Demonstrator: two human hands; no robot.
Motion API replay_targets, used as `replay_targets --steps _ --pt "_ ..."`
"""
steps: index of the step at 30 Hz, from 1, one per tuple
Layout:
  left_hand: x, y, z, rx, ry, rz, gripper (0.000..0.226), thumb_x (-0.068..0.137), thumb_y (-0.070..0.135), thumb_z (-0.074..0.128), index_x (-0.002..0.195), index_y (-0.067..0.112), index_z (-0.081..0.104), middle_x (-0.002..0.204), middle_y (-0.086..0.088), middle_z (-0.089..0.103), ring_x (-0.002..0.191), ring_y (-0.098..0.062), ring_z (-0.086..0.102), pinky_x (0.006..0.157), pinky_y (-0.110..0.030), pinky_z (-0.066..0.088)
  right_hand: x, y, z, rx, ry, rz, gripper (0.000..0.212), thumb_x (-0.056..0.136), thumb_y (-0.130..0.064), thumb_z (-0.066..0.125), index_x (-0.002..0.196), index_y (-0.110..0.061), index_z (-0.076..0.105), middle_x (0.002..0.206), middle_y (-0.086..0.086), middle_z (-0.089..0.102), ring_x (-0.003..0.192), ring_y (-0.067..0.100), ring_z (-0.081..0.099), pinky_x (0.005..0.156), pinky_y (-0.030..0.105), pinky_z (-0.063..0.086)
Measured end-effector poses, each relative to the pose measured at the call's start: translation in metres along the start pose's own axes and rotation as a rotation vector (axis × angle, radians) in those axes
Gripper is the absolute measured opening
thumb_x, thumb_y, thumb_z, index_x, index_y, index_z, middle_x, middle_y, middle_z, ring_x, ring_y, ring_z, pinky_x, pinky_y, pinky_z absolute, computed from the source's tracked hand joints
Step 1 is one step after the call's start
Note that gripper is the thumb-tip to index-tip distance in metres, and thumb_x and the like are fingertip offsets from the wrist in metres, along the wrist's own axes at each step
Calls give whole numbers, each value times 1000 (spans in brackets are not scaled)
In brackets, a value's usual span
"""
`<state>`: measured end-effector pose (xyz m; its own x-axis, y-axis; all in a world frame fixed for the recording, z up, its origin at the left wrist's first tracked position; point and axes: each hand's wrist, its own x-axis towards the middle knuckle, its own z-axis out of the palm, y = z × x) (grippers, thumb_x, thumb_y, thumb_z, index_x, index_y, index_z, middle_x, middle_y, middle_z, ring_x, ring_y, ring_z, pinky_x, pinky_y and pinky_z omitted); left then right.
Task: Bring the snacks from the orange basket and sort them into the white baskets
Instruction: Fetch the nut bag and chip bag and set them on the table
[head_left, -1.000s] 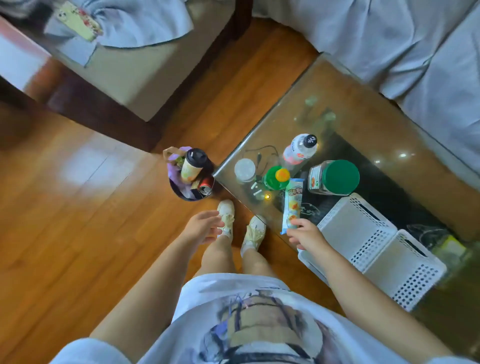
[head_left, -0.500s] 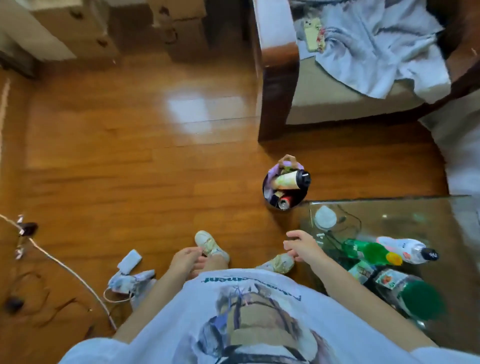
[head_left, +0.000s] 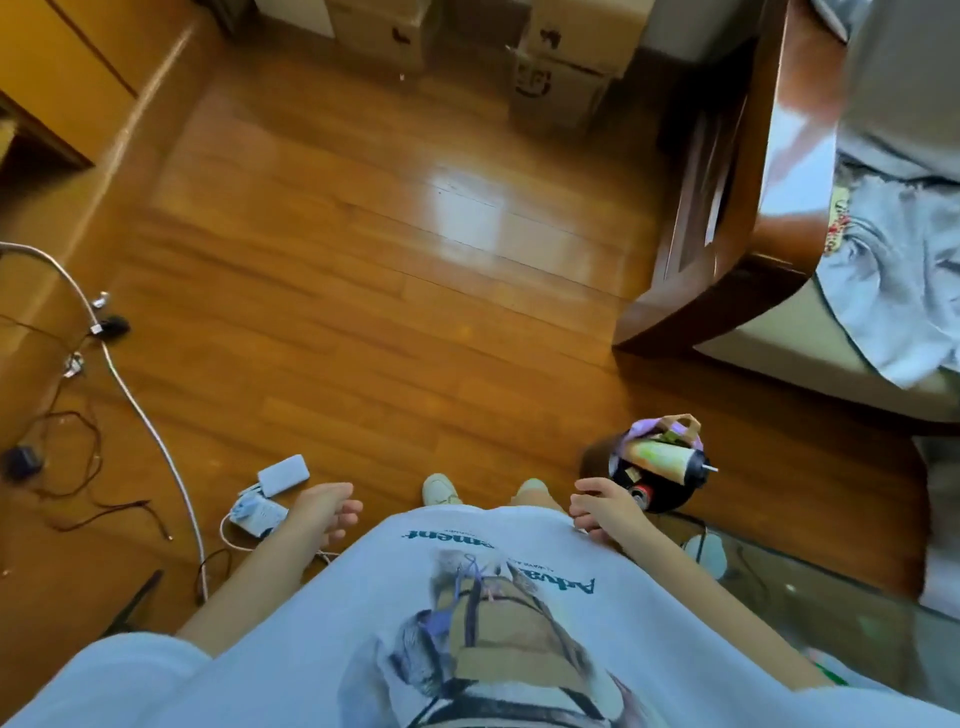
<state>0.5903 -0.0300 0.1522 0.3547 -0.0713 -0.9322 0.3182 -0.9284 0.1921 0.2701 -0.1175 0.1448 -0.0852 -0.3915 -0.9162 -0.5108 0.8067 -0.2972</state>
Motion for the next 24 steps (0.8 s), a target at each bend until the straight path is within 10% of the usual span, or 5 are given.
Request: replay_targets --steps 10,24 --pt "30 97 -30 -112 -90 75 28 96 23 49 119 10 56 99 -12 65 68 -13 53 57 -22 41 52 -116 29 -140 65 98 28 91 -10 54 119 -9 51 76 8 59 58 15 52 50 20 42" --pt "92 213 -156 -534 127 -62 30 97 17 46 124 7 54 80 -7 60 62 -15 51 49 -22 38 105 -465 168 -498 -128 -209 29 92 -11 50 120 -7 53 85 8 60 77 20 57 66 30 50"
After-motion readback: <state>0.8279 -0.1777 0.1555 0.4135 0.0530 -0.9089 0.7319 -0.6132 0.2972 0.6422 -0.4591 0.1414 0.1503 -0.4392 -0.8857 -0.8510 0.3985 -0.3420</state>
